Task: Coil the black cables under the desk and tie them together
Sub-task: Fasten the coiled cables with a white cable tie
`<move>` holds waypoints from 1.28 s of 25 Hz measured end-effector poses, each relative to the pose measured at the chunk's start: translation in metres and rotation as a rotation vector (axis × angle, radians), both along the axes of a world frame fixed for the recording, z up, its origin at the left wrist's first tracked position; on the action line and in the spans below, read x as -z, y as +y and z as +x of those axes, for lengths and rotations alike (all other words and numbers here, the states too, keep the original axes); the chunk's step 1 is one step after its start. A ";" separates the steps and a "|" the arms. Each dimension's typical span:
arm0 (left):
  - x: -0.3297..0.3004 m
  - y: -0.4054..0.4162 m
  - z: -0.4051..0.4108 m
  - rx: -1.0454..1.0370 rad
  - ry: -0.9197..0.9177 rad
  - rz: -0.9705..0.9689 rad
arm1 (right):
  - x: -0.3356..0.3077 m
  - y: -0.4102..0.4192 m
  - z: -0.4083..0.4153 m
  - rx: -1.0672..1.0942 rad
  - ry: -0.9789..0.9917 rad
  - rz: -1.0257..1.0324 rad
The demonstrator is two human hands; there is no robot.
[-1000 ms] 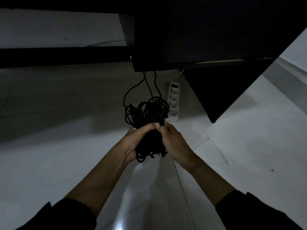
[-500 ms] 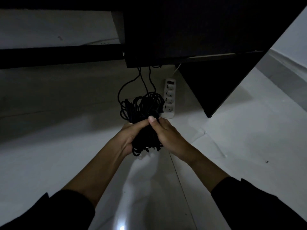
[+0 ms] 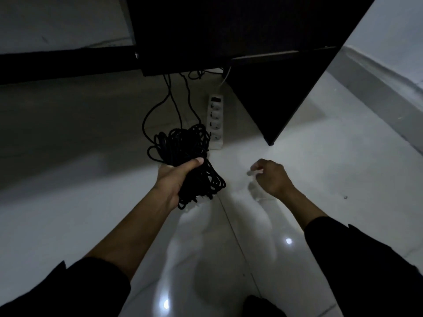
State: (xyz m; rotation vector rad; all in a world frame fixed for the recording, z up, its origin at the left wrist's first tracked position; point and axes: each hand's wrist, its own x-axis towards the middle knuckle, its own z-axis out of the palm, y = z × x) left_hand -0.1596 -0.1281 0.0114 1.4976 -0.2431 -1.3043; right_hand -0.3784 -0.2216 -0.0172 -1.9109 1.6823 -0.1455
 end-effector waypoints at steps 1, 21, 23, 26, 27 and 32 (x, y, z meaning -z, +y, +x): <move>0.001 -0.001 -0.003 -0.002 -0.007 -0.003 | 0.008 -0.001 -0.015 -0.020 0.113 0.000; 0.002 -0.006 -0.006 0.074 0.019 -0.024 | 0.020 0.009 -0.017 -0.470 0.003 -0.200; -0.001 -0.006 0.002 0.102 0.014 -0.017 | 0.009 0.008 -0.006 -0.482 -0.032 -0.225; -0.009 -0.004 0.015 0.133 0.045 -0.028 | -0.010 0.010 0.015 -0.456 -0.160 -0.149; -0.011 -0.004 0.019 0.142 0.062 -0.040 | -0.016 0.012 0.023 -0.435 -0.218 -0.095; -0.021 -0.001 0.029 0.145 0.148 -0.097 | -0.051 0.018 0.063 -0.334 -0.444 0.271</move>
